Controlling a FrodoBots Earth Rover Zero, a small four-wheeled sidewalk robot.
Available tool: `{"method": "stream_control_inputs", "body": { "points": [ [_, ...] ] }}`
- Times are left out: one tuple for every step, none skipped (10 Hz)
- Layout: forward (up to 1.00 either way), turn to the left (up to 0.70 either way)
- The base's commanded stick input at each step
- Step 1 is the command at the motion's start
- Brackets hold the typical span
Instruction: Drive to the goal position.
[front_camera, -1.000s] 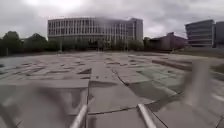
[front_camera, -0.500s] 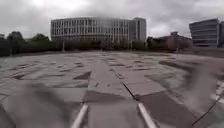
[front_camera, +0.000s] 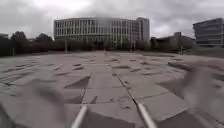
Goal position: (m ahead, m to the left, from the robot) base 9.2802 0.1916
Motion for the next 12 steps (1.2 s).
{"method": "stream_control_inputs", "body": {
  "points": [
    [1.00,0.00],
    [1.00,0.00],
    [1.00,0.00],
    [1.00,0.00],
    [1.00,0.00],
    [1.00,0.00],
    [1.00,0.00],
    [1.00,0.00],
    [1.00,0.00],
    [1.00,0.00],
    [1.00,0.00],
    [1.00,0.00]
  ]
}}
